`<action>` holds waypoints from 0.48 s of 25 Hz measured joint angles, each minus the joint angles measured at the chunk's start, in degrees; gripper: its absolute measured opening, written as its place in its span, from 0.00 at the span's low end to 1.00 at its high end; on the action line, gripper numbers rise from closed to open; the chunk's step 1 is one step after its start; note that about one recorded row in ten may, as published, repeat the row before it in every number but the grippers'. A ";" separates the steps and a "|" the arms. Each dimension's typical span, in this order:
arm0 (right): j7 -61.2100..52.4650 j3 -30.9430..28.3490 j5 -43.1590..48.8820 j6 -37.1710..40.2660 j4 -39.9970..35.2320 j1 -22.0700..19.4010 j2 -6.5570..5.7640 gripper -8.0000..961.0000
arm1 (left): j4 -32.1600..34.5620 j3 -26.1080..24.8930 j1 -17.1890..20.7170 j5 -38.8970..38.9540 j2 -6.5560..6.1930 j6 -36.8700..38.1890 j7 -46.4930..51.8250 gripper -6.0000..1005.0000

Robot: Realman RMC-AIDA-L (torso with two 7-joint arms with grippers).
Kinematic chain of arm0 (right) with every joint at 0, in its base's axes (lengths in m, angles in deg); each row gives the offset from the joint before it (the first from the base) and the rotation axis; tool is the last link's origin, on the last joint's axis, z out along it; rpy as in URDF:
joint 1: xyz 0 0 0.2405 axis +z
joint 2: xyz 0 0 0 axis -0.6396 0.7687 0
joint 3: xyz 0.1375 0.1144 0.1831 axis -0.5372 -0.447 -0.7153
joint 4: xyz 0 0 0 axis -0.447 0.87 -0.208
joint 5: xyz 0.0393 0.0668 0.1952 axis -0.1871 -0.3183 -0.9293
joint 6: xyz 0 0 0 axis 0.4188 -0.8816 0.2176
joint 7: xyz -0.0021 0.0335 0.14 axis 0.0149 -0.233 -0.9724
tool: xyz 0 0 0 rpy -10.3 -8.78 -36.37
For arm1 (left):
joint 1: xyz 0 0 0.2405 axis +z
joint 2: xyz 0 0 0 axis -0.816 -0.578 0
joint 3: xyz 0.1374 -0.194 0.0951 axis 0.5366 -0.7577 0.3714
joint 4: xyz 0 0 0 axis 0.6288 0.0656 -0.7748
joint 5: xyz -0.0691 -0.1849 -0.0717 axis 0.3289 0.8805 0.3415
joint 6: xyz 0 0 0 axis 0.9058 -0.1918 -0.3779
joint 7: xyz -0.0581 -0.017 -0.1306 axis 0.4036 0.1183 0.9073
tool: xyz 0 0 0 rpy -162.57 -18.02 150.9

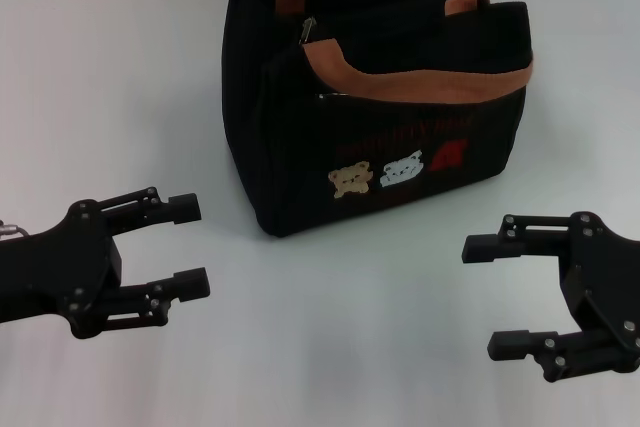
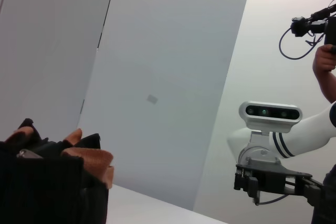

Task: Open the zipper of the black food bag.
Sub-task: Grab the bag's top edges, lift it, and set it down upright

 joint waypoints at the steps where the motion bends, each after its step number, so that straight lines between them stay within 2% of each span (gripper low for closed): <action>1: -0.01 0.00 0.00 0.00 0.00 0.11 0.02 0.78 | 0.05 0.07 -0.07 0.00 0.08 0.00 0.00 0.80; 12: 0.09 -0.07 -0.11 -0.39 -0.07 0.38 0.36 0.78 | 0.36 -0.36 -0.41 0.01 0.73 -0.38 -1.02 0.80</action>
